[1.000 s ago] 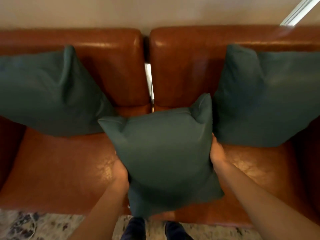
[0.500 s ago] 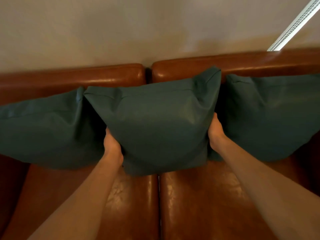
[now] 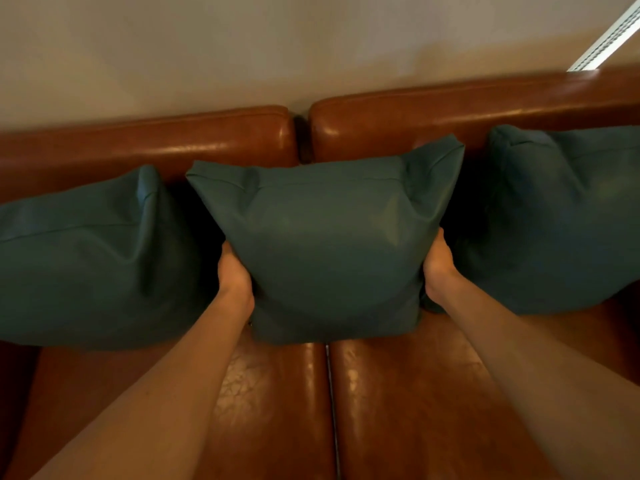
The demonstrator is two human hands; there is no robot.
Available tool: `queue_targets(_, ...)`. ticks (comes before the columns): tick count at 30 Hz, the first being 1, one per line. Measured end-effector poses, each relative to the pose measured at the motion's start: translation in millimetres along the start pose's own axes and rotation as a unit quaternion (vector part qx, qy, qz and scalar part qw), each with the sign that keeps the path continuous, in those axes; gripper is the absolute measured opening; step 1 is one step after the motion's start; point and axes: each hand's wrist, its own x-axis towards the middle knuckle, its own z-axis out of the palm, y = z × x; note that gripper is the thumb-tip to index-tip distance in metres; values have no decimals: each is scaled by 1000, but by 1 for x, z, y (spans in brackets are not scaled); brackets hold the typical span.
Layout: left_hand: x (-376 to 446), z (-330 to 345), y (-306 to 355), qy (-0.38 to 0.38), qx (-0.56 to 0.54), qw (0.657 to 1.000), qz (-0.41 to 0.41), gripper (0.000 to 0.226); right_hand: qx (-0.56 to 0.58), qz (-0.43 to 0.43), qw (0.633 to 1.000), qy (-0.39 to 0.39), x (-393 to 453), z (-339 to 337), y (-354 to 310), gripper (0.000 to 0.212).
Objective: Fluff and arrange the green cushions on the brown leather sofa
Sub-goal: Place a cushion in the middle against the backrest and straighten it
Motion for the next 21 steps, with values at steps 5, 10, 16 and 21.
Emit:
queue_targets(5,18,6,-1,-16,6,1000,8,45,3,-2,1000,14,8,11,-4,51)
queue_targets(10,24,2,-5,-20,31,999,25,43,19,-7,1000,23,13,14,-1,49)
queue_targets(16,19,-1,-16,62,74,994,46,47,5,-4,998,62,9,10,10,56)
queue_targets(21,-33,10,-44,115,95,986,68,51,-22,-28,996,81,-16,1,42,55)
